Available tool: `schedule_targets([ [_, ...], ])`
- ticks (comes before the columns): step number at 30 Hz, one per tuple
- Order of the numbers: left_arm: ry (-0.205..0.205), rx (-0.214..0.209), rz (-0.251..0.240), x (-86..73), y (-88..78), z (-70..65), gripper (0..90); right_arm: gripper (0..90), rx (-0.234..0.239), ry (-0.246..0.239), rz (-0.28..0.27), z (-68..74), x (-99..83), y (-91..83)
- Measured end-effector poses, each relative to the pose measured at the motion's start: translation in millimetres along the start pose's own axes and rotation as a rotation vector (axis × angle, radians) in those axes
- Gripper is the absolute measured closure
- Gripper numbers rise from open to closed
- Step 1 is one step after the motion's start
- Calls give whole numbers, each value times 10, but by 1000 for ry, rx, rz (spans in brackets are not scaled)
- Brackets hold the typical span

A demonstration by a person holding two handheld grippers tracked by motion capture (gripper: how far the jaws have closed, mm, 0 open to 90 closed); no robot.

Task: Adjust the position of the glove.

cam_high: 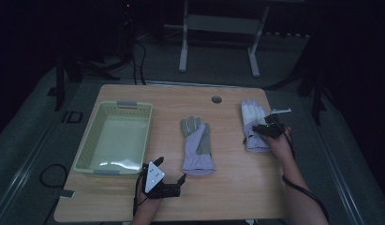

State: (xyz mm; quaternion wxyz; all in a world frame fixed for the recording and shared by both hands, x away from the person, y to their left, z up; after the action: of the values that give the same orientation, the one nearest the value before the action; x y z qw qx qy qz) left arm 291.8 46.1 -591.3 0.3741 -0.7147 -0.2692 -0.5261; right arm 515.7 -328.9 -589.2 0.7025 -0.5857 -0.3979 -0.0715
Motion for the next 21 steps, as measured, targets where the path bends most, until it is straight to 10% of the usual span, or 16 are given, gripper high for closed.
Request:
schedule_targets([
  [10,-6,2,0,1,1,7,0,795,-49,24,-19,75,92,-240],
  [21,-6,4,0,1,2,7,0,799,51,-20,-142,521,229,-947],
])
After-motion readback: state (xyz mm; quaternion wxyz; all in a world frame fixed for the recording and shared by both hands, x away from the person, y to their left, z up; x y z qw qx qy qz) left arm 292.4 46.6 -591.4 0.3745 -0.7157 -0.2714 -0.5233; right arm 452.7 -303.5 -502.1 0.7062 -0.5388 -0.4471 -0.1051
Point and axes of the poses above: each handheld gripper's, and its own axes: y roughly forward along the jaws, x roughly out of its top, z roughly to its left, the point moved 7 cm from there along y, roughly forward along the jaws, and after that the axes turned 6 degrees about -y, right-handed, at the moved point
